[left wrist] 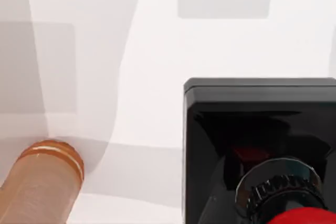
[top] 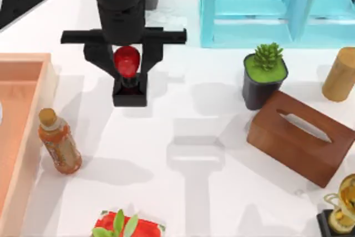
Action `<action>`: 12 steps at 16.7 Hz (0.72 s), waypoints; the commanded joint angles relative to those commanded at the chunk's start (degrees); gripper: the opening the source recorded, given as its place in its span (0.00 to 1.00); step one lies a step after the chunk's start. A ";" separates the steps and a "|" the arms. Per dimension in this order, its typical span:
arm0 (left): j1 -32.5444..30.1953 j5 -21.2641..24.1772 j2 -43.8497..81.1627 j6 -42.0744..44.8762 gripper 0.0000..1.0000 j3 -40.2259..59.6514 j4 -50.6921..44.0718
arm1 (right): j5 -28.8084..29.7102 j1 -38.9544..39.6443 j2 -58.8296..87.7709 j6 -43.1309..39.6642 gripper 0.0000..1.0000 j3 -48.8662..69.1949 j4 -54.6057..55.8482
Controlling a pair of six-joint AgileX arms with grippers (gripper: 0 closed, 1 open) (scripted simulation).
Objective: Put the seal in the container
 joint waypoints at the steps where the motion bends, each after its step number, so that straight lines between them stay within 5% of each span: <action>1: 1.84 -0.06 -0.63 1.82 0.00 -0.48 -0.38 | 0.00 0.00 0.00 0.00 1.00 0.00 0.00; 12: 40.11 -1.62 -13.81 39.68 0.00 -11.93 -5.90 | 0.00 0.00 0.00 0.00 1.00 0.00 0.00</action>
